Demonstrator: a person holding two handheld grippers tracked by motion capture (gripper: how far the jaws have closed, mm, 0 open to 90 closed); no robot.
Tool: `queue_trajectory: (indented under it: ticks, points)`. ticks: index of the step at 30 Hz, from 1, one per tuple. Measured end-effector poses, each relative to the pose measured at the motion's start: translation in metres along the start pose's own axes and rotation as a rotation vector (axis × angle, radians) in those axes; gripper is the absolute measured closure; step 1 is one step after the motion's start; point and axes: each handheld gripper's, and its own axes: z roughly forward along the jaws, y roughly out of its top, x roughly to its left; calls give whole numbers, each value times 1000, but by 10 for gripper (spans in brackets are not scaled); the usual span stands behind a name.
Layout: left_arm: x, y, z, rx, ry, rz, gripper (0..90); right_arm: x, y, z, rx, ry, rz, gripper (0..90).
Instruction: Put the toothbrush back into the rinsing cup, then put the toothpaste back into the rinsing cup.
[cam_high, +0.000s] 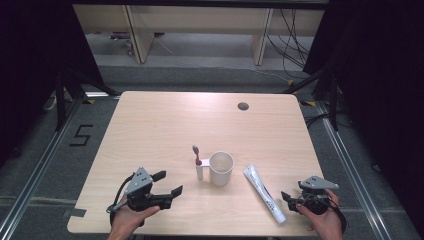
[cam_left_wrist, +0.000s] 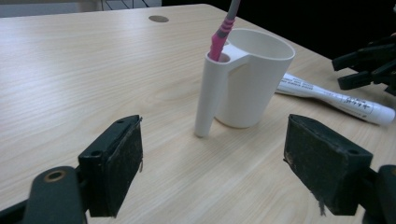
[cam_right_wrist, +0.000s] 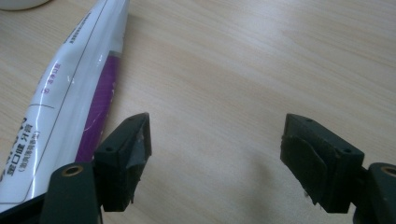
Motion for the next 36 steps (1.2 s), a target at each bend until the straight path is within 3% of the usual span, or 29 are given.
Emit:
queue_trajectory:
  ticks: [1,3,5,7,8,10,11,15,16,18,21,23,24,26,27,29,30,32,34,36]
  points:
    - [1,-1,-2,2,0,0,174,2,0,-1,-2,-13,13,255]
    - [2,-5,-4,15,-4,-6,168,0,0,0,-6,-12,-14,254]
    - [3,-8,-6,22,-7,-3,167,2,1,0,-1,-2,12,254]
    - [2,-11,-8,37,-5,-4,165,1,0,0,-4,-6,8,254]
    - [2,-13,-8,37,-2,-7,164,-1,0,0,-16,-12,-27,254]
    - [1,-18,-9,42,-3,-12,160,-2,0,1,-21,-1,-37,254]
    - [0,-20,-9,46,-11,-12,160,-1,0,0,-14,1,-15,254]
    - [-5,-29,-11,86,-8,5,160,-1,0,1,-22,0,-37,248]
    - [-7,-31,-12,96,-4,18,159,0,0,1,-18,6,-11,248]
    - [-10,-34,-14,107,-2,34,159,-1,0,1,-22,-1,-36,247]
    - [-13,-37,-18,119,-6,58,158,1,0,0,-12,2,-10,244]
    - [-15,-39,-21,115,-5,52,159,2,0,-1,-3,-12,4,244]
    - [-15,-39,-24,126,0,58,159,0,0,1,-21,-5,-43,243]
    - [-16,-42,-25,115,-1,42,159,4,-1,0,-10,-11,11,235]
    - [-17,-43,-26,122,2,42,158,2,0,1,-3,-7,-23,231]
    - [-17,-44,-28,145,5,49,159,4,1,0,14,-10,0,214]
    - [-18,-45,-28,142,3,46,159,2,1,2,-6,4,-47,205]
    - [-18,-47,-27,145,0,38,158,4,1,2,9,5,-29,164]
    - [-18,-48,-27,151,10,42,158,4,2,1,5,20,-50,176]
    - [-18,-48,-27,158,21,41,159,4,5,-3,8,12,-32,171]
